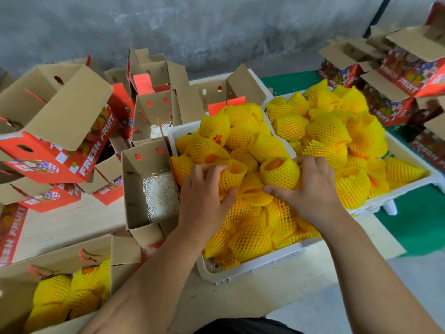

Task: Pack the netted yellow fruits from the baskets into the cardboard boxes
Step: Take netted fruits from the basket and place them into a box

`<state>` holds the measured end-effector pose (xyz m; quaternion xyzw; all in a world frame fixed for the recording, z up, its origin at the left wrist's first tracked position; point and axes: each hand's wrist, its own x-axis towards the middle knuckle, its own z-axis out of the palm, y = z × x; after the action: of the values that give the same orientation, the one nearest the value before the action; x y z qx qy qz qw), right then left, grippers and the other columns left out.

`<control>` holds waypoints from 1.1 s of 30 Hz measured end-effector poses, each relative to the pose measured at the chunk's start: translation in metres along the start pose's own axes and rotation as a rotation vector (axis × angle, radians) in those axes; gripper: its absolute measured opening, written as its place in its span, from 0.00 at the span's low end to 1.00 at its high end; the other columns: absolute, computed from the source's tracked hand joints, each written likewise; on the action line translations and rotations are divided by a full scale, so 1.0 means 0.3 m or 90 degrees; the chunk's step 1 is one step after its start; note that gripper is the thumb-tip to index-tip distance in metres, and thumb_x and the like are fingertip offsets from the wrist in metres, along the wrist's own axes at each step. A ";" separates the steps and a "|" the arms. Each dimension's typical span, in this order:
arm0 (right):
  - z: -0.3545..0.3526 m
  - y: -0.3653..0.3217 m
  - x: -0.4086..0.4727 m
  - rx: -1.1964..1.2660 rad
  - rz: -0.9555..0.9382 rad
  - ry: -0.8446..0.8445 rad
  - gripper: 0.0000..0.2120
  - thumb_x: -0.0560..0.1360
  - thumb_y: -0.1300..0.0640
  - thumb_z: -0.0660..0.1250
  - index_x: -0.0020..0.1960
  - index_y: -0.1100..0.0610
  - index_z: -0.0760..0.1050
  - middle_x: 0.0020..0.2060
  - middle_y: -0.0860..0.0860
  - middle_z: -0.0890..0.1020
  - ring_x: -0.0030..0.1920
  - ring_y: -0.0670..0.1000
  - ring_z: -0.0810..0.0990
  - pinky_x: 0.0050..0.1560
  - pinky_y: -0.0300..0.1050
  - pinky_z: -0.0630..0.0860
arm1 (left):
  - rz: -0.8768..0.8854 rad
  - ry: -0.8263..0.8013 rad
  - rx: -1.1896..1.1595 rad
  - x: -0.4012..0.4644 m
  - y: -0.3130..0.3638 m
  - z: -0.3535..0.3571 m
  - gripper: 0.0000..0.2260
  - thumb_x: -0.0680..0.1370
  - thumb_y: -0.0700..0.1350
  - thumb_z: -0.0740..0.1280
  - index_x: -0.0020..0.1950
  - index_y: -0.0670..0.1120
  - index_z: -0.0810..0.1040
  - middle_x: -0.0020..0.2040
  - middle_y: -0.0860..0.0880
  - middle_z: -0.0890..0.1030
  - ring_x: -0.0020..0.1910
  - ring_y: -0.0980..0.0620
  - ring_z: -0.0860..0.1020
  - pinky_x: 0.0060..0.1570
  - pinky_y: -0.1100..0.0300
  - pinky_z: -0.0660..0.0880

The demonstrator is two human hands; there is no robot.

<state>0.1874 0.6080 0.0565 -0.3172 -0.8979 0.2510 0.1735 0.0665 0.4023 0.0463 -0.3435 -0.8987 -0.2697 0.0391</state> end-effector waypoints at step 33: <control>0.206 -0.620 -0.290 0.746 0.055 -0.079 0.14 0.76 0.50 0.67 0.59 0.53 0.80 0.53 0.52 0.86 0.57 0.55 0.84 0.60 0.57 0.80 | -0.078 0.056 -0.686 -0.228 -0.132 -0.272 0.17 0.81 0.53 0.67 0.69 0.51 0.74 0.60 0.56 0.83 0.58 0.57 0.82 0.53 0.62 0.80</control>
<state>0.1328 0.4047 0.0971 -0.1897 -0.6040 0.7302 0.2568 0.0837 0.2954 0.0801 -0.2501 -0.6491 -0.7082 -0.1207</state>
